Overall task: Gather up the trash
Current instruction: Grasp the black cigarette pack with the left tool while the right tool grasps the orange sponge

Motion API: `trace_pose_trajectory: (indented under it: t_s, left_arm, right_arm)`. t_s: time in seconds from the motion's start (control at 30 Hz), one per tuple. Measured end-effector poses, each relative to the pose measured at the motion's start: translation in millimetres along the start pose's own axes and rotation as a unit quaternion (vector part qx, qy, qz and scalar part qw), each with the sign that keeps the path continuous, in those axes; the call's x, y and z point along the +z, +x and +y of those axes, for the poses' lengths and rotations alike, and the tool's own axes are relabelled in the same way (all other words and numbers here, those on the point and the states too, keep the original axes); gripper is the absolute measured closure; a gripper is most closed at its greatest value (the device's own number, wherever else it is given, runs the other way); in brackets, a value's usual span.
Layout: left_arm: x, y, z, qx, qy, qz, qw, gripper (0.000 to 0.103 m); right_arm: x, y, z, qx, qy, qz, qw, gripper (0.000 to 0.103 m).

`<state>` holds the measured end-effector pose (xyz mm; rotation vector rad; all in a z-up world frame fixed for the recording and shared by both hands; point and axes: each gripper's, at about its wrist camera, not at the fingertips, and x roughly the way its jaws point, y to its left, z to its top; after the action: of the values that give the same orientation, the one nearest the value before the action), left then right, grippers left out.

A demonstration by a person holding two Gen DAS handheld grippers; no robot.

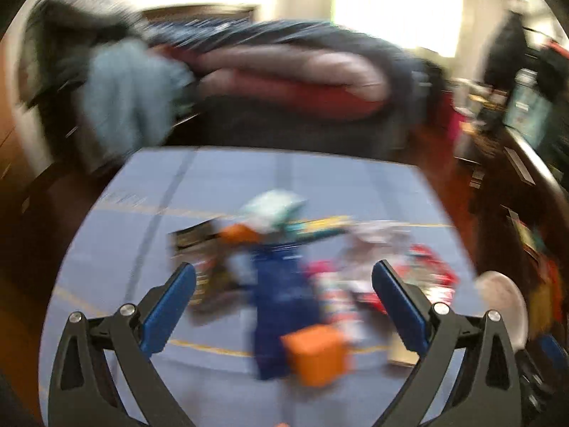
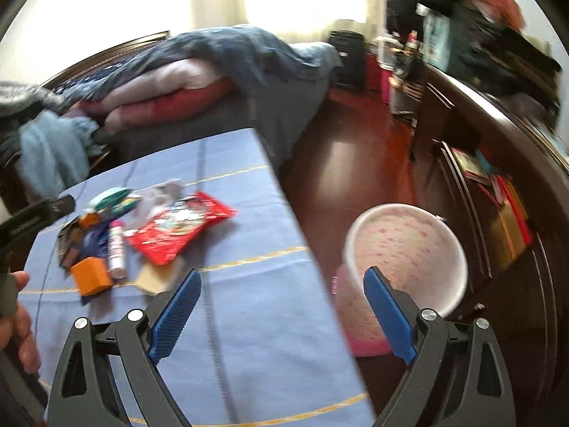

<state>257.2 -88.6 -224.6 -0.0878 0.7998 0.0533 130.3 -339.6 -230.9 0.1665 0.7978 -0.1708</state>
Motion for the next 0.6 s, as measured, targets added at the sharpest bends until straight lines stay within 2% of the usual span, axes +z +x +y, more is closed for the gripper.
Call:
trace_pose_trajectory:
  t_s: [0.13,0.23,0.37,0.43,0.5,0.53,0.6]
  left_arm:
    - [0.0,39.7,44.0,0.044,-0.057,0.042,0.9965,0.004]
    - [-0.6,61.0,61.6,0.050,-0.084,0.061,0.9933,0.004]
    - [-2.9,83.0,71.5,0.056,-0.095,0.081,0.9906,0.004]
    - [-4.8,91.7,72.3,0.046,-0.102,0.093,0.9894,0.004]
    - [-4.5,92.1,70.3,0.054,-0.093,0.083,0.9907,0.004]
    - [-4.0,94.1,71.4,0.053,-0.090,0.084,0.9910,0.006]
    - [-4.1,93.8,72.1,0.056,-0.084,0.077,0.9919,0.017]
  right_arm:
    - [-1.5,2.2,35.1,0.022,-0.027,0.003,0.999,0.011]
    - [-2.2,7.3,56.9,0.031,-0.045,0.007,0.998,0.011]
    - [-6.7,15.0,91.7,0.045,-0.081,0.012,0.996,0.011]
    - [-9.6,18.3,107.6,0.051,-0.097,0.013,0.994,0.011]
    - [-11.2,22.6,122.9,0.058,-0.113,0.015,0.992,0.011]
    - [-11.9,23.8,127.2,0.060,-0.117,0.016,0.991,0.011]
    - [-14.2,27.4,139.7,0.069,-0.128,0.019,0.989,0.011]
